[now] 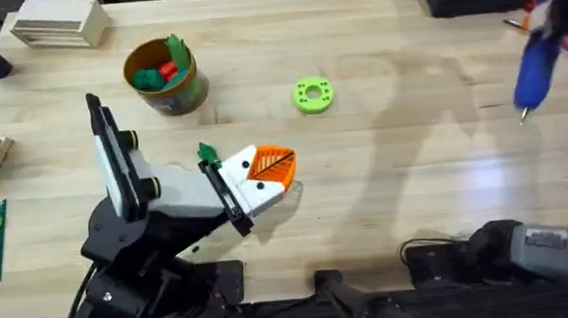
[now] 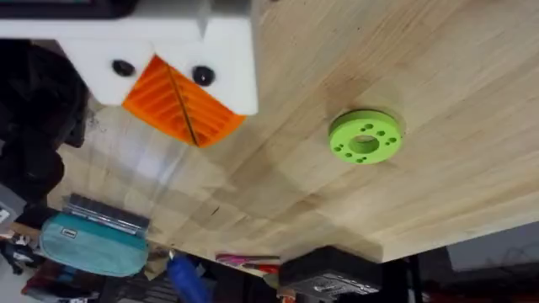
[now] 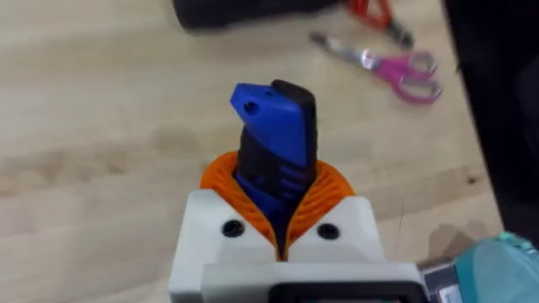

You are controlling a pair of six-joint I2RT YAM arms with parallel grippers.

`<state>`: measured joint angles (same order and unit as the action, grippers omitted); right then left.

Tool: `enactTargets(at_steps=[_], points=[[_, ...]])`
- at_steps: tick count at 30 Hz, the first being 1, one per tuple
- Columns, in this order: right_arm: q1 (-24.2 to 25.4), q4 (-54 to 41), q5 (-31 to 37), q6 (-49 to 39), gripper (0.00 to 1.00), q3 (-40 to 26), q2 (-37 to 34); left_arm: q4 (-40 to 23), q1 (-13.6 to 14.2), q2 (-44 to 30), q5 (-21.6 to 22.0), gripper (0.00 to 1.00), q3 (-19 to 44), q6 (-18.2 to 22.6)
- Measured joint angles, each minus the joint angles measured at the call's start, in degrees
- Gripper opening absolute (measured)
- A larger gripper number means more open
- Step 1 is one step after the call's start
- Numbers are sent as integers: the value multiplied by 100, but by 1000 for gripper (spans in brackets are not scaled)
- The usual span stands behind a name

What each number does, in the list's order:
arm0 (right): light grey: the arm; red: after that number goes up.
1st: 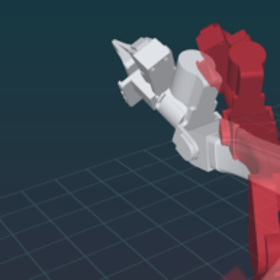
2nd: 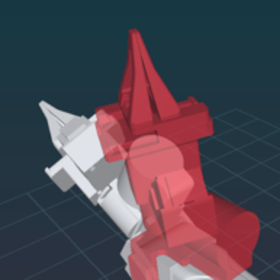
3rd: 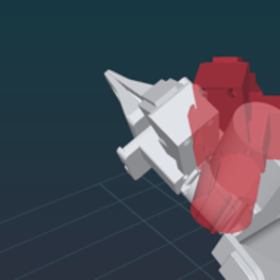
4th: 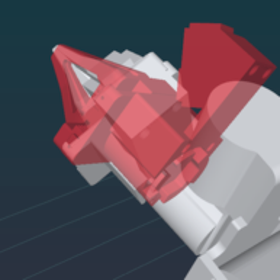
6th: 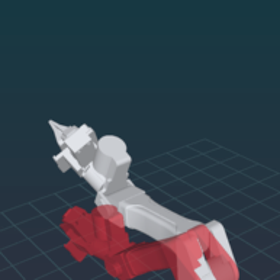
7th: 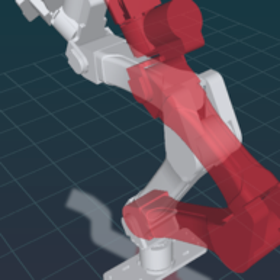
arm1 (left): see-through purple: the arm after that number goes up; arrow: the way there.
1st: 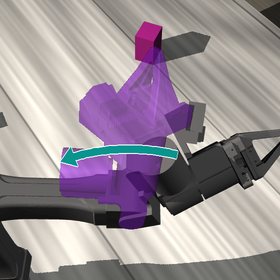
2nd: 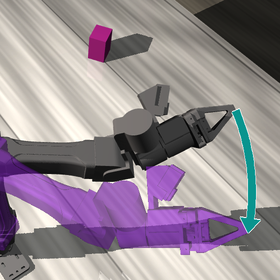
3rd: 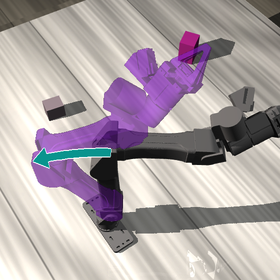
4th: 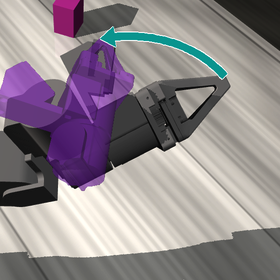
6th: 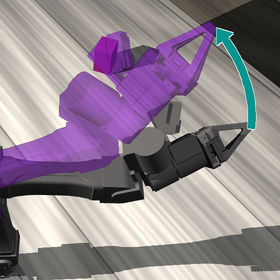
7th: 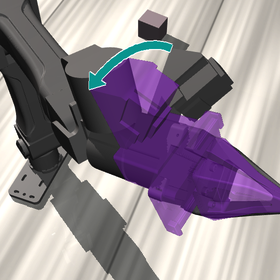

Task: Pick up the gripper from the table and insert it into the empty holder that is missing its gripper. Then pick up a screw, insert it into the mounting hole, and use the screwdriver to tighten it. Finally, clean up the table by picking up the vegetable and placing it into the bucket.

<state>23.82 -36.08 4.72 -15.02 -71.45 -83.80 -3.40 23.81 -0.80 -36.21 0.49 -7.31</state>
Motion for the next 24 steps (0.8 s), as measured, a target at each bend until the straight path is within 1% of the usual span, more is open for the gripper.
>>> enactTargets(at_steps=[5,8,11,15,17,19,21,24], points=[[-7,38,-493,234,29,-118,1298,-2,0,0,0,11,0,0],[-7,49,-805,319,29,-75,1810,0,-2,0,2,11,0,0],[-38,177,-1073,393,29,230,2328,-2,0,0,4,11,0,0],[-126,564,-1352,719,29,1090,3122,-2,-1,0,7,11,0,0],[-208,1057,-1661,1033,29,1614,3513,0,0,0,9,11,0,0],[-393,1790,-2138,1441,28,2137,3853,0,-1,0,11,11,0,-2],[-725,2631,-2647,1899,28,2605,4104,0,0,0,18,11,0,-2],[-1463,3686,-3156,2526,28,3132,4300,0,0,0,22,11,0,0]])
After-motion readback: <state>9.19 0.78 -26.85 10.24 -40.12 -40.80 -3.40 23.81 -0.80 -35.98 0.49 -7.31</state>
